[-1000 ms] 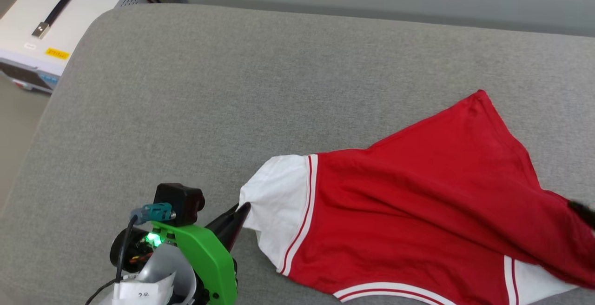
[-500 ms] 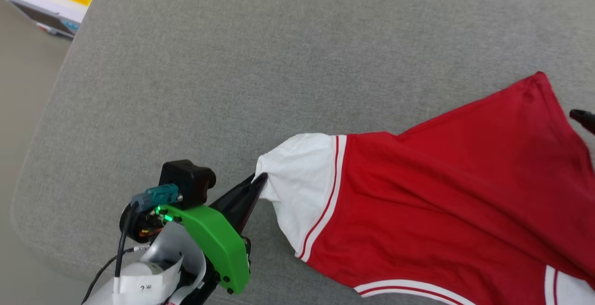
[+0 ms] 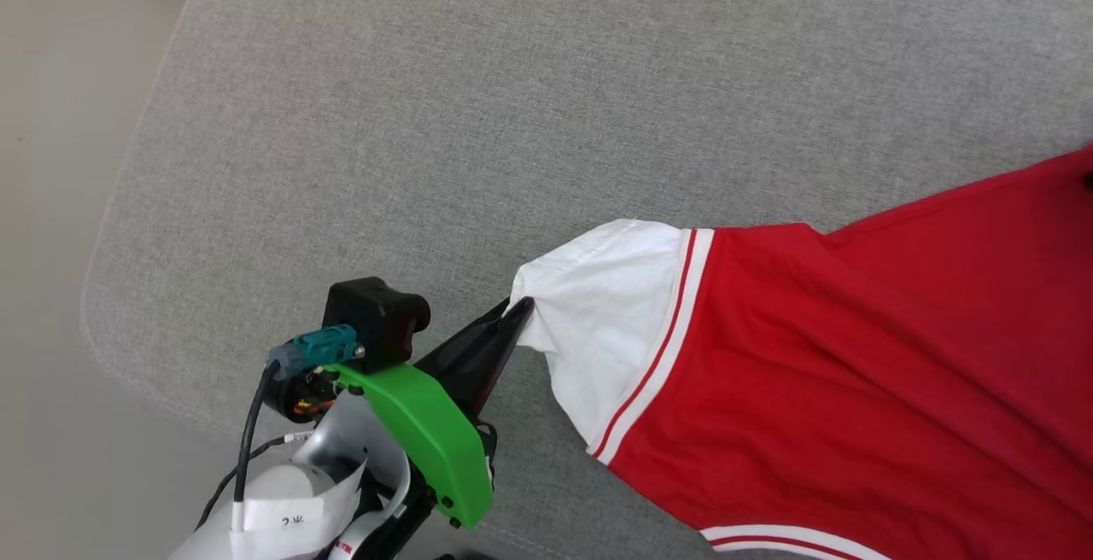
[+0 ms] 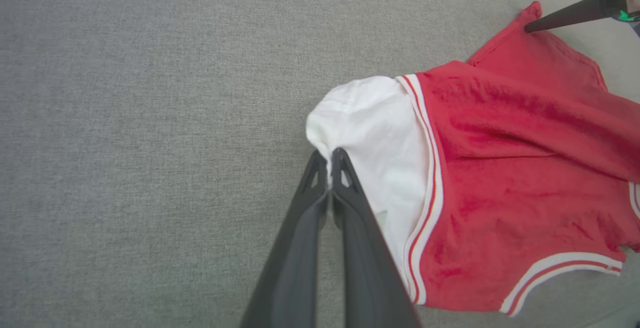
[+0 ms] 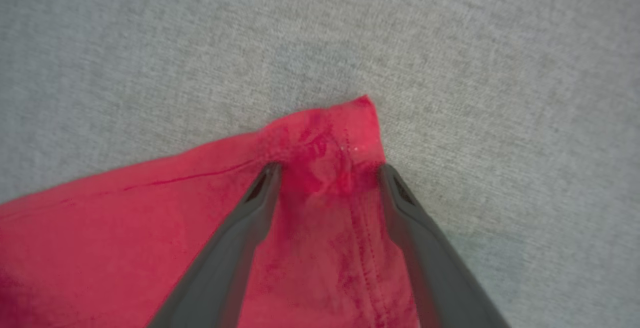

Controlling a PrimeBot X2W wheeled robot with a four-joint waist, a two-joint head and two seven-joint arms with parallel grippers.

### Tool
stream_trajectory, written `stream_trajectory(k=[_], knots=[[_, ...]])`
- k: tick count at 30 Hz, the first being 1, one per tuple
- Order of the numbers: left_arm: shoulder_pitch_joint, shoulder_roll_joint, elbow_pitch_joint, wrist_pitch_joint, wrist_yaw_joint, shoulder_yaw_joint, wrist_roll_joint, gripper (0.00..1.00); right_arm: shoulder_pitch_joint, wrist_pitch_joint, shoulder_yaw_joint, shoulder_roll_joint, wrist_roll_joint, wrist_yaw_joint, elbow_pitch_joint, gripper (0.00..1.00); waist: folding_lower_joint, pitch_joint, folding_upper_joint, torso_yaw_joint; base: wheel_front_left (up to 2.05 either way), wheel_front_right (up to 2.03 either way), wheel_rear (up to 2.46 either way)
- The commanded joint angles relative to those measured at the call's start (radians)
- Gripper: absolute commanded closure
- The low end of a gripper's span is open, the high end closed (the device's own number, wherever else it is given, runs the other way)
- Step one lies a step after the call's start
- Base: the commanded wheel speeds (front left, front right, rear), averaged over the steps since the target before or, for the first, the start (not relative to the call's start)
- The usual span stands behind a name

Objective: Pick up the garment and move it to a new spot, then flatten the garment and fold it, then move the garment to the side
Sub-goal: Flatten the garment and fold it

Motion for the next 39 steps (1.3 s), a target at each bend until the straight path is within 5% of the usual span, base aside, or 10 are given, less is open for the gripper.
stream_trajectory(k=[1,5,6,7,8,21,31,39], knots=[[-0.018,-0.006,0.002,-0.009,-0.005,0.001,-0.010,1.00,-0.006,-0.006,0.014,-0.011,-0.002,-0.001,0.016,0.00,-0.0001,0.021,0.0000,0.023,0.00,0.00,0.00],[-0.018,-0.011,0.017,-0.014,-0.007,-0.002,-0.013,1.00,0.016,-0.007,0.037,-0.021,0.015,-0.001,0.047,0.00,-0.0001,0.022,0.0000,0.030,0.00,0.00,0.00],[-0.018,-0.013,0.019,-0.015,-0.008,-0.003,-0.014,1.00,0.024,0.000,0.043,-0.024,0.021,-0.001,0.055,0.15,-0.0001,0.021,0.0000,0.031,0.00,0.00,0.00],[-0.018,-0.014,0.020,-0.016,-0.008,-0.003,-0.016,1.00,0.029,0.003,0.044,-0.025,0.025,-0.001,0.059,0.62,-0.0001,0.020,0.0000,0.031,0.00,0.00,0.00],[-0.016,-0.012,0.024,-0.019,-0.008,0.000,-0.019,1.00,0.038,0.001,0.045,-0.025,0.031,-0.001,0.060,1.00,-0.0001,0.015,0.0000,0.032,0.00,0.00,0.00],[-0.013,-0.005,0.041,-0.027,0.011,0.014,-0.018,1.00,0.013,-0.172,0.043,-0.018,0.044,-0.001,0.094,1.00,-0.0001,-0.056,0.0000,0.004,0.00,0.00,0.00],[-0.010,0.046,-0.004,-0.025,0.051,0.055,0.003,1.00,0.016,-0.342,0.036,-0.008,0.089,-0.001,0.160,1.00,-0.0001,-0.190,0.0000,-0.076,0.00,0.00,0.00],[-0.028,0.107,-0.063,-0.017,0.082,0.109,0.026,1.00,0.055,-0.443,0.028,-0.019,0.149,-0.001,0.093,1.00,-0.0001,-0.267,0.0000,-0.142,0.00,0.00,0.00]])
